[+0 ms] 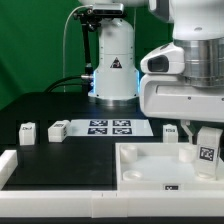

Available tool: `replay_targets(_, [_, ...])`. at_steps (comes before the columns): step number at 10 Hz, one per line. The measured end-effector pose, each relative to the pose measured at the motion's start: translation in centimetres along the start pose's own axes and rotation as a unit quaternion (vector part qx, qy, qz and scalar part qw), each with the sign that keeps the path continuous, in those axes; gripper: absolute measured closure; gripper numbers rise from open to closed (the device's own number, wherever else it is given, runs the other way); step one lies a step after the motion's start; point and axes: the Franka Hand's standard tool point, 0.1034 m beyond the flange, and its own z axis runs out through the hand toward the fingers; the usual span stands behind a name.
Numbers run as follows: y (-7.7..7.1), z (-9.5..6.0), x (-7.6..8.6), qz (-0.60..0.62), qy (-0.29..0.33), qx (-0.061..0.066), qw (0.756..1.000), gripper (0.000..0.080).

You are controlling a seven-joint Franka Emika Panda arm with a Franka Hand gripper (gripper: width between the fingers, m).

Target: Assemble one leg

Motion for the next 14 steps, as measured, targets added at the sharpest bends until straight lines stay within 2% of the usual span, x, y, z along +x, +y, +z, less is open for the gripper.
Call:
replay_targets(3, [-0.75, 0.39, -0.87, 0.195, 0.001, -0.004, 0.981, 0.0500])
replay_targets(4, [-0.86, 0.52, -1.01, 0.222, -0.003, -0.002, 0.975, 0.0500])
replay_targets(5, [-1.03, 0.53, -1.16, 0.245, -0.007, 0.000, 0.970, 0.0422])
replay_targets(6, [-1.07, 0.54, -1.21, 0.237, -0.007, 0.001, 0.971, 0.0422])
replay_targets(7, [-1.00, 0.58, -1.18, 0.208, -0.007, 0.000, 0.978, 0.0282])
replay_targets(8, [-0.86, 0.63, -1.06, 0.183, -0.008, -0.001, 0.983, 0.0191])
replay_targets(9, [-0.76, 0.66, -0.90, 0.117, -0.007, -0.001, 0.993, 0.0158])
replay_targets(11, [-0.78, 0.79, -0.92, 0.007, -0.007, -0.001, 1.000, 0.0152])
replay_targets(13, [-1.06, 0.86, -1.21, -0.099, -0.007, -0.002, 0.995, 0.0150])
replay_targets(14, [-1.12, 0.84, -1.15, -0.172, -0.007, -0.002, 0.985, 0.0150])
